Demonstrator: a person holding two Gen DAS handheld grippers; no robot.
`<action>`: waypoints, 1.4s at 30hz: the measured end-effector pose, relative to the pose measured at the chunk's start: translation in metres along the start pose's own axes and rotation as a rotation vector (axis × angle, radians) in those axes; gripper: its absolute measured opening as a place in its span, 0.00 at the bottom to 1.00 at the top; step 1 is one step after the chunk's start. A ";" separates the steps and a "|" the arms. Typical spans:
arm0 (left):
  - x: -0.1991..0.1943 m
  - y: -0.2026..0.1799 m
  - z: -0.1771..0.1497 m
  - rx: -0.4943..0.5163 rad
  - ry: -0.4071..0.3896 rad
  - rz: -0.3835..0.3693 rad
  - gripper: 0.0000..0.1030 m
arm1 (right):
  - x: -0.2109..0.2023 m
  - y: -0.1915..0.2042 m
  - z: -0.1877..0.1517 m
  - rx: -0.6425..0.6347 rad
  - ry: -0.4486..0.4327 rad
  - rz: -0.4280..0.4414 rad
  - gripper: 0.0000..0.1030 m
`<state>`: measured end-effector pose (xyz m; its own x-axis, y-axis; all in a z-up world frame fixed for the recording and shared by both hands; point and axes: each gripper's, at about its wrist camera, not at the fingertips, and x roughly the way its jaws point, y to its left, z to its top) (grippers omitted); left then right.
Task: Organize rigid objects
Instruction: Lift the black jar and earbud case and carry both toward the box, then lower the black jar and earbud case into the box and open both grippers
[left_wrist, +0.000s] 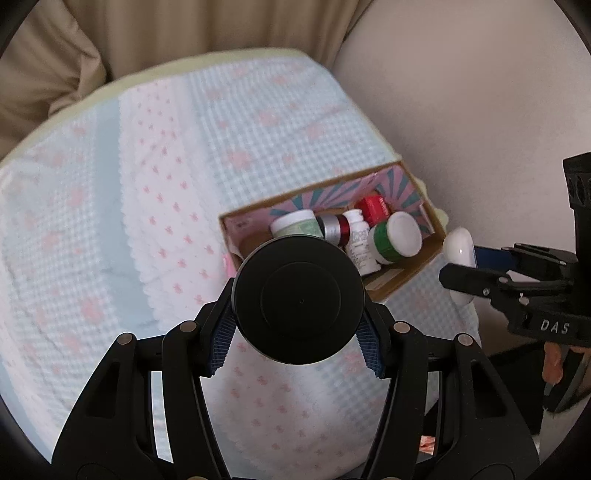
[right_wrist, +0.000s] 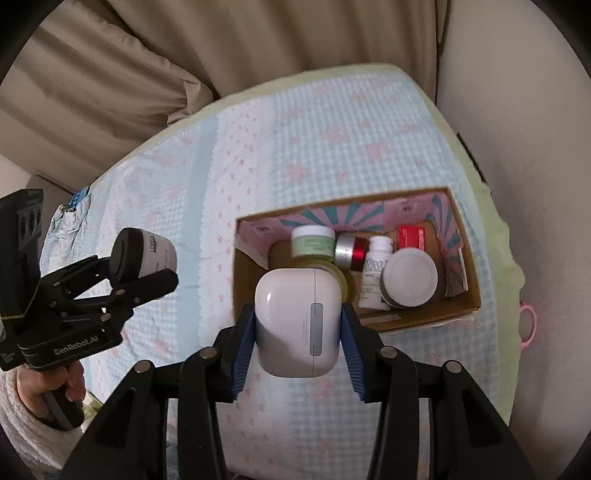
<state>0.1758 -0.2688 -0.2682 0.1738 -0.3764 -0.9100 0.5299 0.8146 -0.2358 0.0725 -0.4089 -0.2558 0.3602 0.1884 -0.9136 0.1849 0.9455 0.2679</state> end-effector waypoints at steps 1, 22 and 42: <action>0.007 0.000 0.001 -0.005 0.011 0.004 0.53 | 0.007 -0.006 0.000 0.003 0.012 0.007 0.40; 0.160 0.017 0.030 0.047 0.275 0.128 0.53 | 0.145 -0.039 0.012 -0.064 0.221 0.101 0.40; 0.143 0.009 0.030 0.090 0.290 0.073 1.00 | 0.154 -0.024 -0.005 -0.030 0.215 0.012 1.00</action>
<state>0.2305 -0.3283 -0.3898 -0.0233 -0.1666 -0.9858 0.5982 0.7877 -0.1473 0.1191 -0.4016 -0.4044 0.1585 0.2491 -0.9554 0.1532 0.9497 0.2731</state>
